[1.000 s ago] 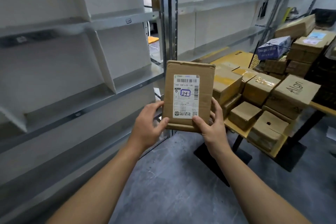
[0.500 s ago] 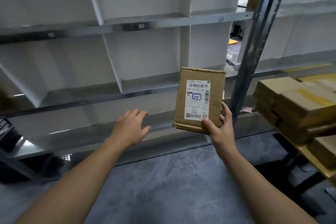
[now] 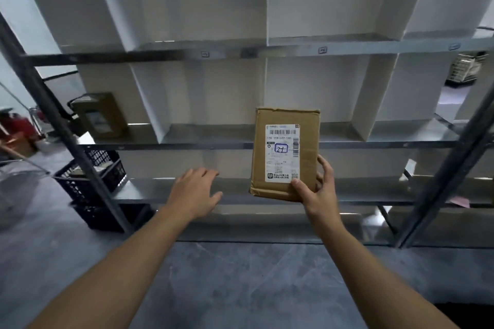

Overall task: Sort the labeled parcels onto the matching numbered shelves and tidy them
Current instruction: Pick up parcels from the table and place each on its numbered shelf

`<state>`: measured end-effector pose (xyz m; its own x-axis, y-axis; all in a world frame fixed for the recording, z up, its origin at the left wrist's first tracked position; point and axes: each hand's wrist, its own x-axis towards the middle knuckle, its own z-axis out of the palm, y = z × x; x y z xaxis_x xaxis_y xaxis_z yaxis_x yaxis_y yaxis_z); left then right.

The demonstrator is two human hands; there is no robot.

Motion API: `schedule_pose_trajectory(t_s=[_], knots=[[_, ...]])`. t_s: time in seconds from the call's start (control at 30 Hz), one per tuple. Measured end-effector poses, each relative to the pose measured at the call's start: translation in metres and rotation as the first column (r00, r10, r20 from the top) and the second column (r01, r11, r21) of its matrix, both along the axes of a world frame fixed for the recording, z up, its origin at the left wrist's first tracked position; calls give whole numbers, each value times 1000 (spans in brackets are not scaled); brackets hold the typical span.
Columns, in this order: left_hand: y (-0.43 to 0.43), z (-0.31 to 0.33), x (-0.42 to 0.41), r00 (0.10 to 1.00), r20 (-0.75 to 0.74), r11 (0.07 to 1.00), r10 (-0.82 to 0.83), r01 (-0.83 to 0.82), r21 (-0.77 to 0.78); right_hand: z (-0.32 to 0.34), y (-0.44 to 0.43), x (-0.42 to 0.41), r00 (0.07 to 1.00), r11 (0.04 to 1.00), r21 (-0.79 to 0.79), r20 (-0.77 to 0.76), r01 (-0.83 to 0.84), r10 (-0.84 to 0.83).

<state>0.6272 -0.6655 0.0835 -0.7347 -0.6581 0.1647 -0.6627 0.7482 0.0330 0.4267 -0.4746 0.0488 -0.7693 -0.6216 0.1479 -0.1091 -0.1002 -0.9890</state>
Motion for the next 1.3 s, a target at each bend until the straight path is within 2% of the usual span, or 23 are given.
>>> schedule_pose_trajectory(t_s=[0.3,0.57,0.93,1.3], knots=[[-79,0,112,994,-26,994,106,-106,-1,1,-114,101,991,991,3,-3,-135,135],[-130,-8,190,964,-64,966,259,-257,34,4,-196,153,966,968,25,-50,-251,252],[-250,-8,237,922,-61,924,382,-381,27,-3,-348,186,923,925,20,-73,-378,379],[-386,-16,259,902,-52,903,428,-425,56,-3,-493,200,913,915,73,-75,-397,402]])
